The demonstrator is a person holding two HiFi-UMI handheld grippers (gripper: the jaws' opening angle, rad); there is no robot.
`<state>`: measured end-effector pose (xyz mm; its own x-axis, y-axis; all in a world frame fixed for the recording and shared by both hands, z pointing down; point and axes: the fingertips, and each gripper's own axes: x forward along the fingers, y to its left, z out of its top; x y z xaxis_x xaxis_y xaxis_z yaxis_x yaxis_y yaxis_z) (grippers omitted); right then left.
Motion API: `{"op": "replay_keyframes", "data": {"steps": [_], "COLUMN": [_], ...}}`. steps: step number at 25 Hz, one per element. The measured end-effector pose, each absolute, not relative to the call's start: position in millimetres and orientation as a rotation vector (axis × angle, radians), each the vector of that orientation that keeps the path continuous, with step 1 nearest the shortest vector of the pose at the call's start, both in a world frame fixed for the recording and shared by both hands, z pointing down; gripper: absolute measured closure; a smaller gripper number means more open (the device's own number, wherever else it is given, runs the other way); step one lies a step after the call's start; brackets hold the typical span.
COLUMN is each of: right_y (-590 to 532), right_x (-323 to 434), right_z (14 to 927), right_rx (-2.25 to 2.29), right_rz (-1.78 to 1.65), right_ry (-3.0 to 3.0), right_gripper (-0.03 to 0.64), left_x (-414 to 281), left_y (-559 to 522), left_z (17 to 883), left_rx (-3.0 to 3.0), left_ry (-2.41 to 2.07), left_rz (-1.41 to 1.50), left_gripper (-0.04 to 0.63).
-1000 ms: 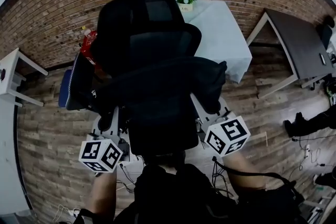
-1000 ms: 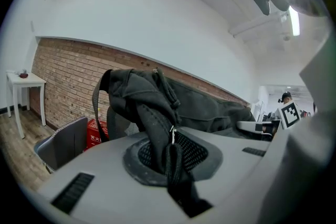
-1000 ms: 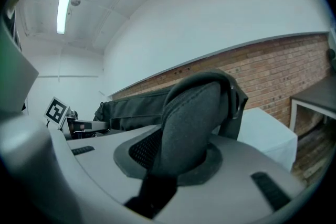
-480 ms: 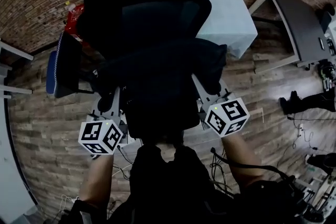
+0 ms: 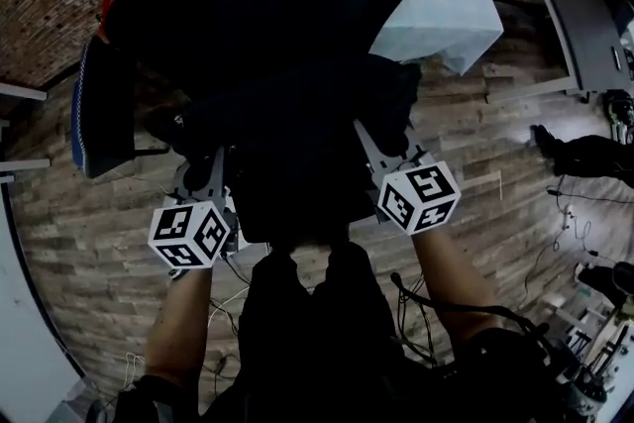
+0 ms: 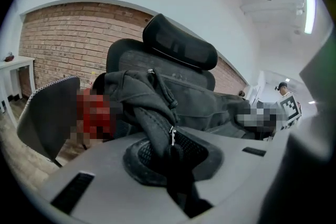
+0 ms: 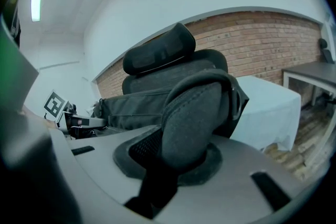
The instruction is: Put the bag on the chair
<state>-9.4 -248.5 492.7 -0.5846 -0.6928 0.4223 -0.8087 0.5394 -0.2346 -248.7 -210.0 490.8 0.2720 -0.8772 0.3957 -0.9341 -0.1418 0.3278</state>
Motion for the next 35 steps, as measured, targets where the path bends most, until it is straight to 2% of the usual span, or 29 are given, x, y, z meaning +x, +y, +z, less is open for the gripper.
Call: {"op": "replay_keyframes", "data": {"steps": [35], "right_y": [-271], "right_x": [-29], "right_z": [756], "right_rx": [1.114], "right_rz": [0.802], "right_ry": [-2.235], "right_gripper": [0.528], "left_x": [-264], "left_y": [-228], "left_z": [745], "left_rx": [1.747], "left_ry": [-1.552], "left_rz": [0.439], "left_gripper": [0.546]}}
